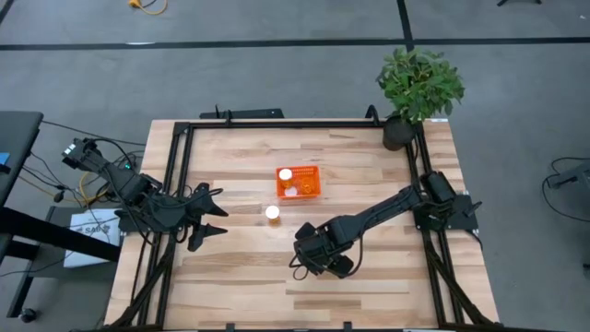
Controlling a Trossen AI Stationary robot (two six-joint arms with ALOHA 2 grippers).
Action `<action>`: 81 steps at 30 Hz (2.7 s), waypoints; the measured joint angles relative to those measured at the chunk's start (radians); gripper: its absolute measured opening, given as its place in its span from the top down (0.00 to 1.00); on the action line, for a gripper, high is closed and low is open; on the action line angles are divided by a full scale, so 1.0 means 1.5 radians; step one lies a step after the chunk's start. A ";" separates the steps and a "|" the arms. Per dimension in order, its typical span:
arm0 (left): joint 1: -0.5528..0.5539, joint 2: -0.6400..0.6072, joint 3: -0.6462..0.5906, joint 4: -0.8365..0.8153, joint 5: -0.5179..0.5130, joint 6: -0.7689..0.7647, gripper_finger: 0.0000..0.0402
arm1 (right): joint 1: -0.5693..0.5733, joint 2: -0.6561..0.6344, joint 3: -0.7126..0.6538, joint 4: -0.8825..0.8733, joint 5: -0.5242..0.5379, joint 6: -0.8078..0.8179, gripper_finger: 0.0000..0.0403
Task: Pick and place pill bottles into a basket
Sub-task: Put the orange pill bottle into the orange bin
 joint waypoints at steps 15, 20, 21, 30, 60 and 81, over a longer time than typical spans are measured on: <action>0.000 0.000 0.000 0.000 0.000 0.000 0.42 | 0.000 0.000 0.000 0.014 -0.001 0.000 0.25; 0.000 0.000 0.000 0.000 0.000 0.000 0.42 | 0.000 0.000 0.000 0.015 -0.001 0.001 0.25; 0.000 0.000 0.000 0.000 0.000 0.000 0.42 | 0.000 0.000 0.000 0.015 -0.002 0.001 0.25; 0.000 0.000 0.000 0.000 0.000 0.000 0.42 | 0.000 0.000 0.000 0.015 -0.003 0.001 0.29; 0.000 0.000 0.000 0.000 0.006 -0.010 0.42 | 0.000 0.001 -0.001 0.017 -0.001 0.063 0.50; 0.000 0.000 0.000 0.000 0.007 -0.010 0.42 | -0.002 0.002 0.033 -0.013 -0.001 0.078 0.50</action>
